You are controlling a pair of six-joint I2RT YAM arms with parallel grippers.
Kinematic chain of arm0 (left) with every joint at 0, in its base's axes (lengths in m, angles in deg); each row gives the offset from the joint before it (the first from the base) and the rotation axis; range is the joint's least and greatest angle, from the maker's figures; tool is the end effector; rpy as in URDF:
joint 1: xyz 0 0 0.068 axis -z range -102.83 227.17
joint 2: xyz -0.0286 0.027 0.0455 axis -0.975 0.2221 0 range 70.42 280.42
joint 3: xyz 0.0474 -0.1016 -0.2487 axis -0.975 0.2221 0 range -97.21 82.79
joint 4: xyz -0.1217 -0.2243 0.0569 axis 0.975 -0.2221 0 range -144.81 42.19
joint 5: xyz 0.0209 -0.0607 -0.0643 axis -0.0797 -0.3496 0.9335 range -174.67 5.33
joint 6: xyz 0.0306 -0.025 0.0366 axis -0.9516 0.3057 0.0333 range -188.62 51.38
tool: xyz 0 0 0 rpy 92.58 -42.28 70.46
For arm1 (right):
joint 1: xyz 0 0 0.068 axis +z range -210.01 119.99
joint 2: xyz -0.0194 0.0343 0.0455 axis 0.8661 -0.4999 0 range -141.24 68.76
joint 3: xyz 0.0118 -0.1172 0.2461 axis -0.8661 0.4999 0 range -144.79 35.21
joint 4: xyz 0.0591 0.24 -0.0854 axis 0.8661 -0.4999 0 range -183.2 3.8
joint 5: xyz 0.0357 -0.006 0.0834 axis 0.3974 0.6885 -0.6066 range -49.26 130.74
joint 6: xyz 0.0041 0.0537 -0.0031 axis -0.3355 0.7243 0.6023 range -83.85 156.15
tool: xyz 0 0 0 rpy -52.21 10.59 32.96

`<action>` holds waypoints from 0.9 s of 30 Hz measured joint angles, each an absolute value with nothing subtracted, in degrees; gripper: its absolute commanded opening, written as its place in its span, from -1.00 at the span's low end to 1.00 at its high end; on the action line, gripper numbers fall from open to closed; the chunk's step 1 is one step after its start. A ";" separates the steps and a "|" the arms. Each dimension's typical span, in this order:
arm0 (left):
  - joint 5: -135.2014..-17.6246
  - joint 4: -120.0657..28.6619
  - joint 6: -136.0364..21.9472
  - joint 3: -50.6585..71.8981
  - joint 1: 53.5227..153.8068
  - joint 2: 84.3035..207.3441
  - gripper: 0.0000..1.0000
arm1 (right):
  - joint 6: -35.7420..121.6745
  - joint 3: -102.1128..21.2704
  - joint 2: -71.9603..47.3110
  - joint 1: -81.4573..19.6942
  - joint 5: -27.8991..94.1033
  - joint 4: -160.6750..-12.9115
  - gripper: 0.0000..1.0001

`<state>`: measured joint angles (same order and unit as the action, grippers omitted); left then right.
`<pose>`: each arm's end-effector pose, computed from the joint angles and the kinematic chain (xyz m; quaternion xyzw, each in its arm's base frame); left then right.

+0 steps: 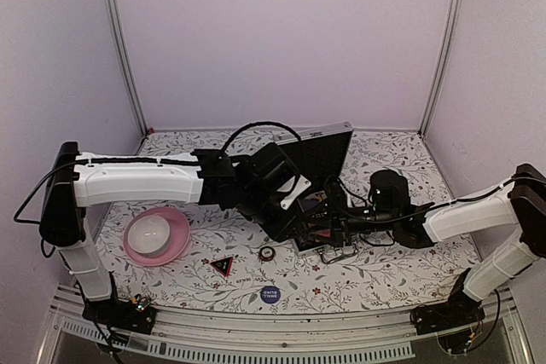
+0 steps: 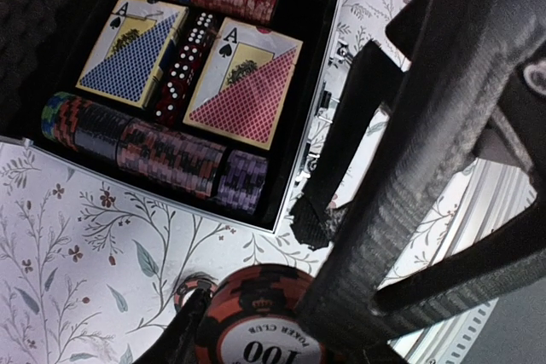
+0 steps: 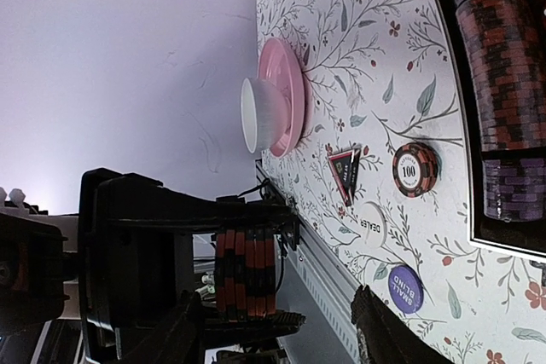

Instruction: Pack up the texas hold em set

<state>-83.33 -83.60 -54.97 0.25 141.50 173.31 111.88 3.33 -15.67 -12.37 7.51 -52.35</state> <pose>0.1685 -0.3523 0.2509 0.4125 0.8631 -0.1919 0.2192 0.1805 0.2270 0.1850 0.0273 0.7958 0.6019 0.0604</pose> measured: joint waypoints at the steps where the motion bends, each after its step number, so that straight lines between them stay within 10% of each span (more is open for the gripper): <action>1: -83.33 -83.62 -55.00 0.25 141.50 173.31 -0.50 | 112.03 3.33 -15.86 -12.33 7.38 -52.09 0.16; 27: -81.67 -83.60 -54.97 0.22 141.70 173.94 -0.51 | 113.49 1.74 -18.77 -11.26 5.48 -47.85 -0.34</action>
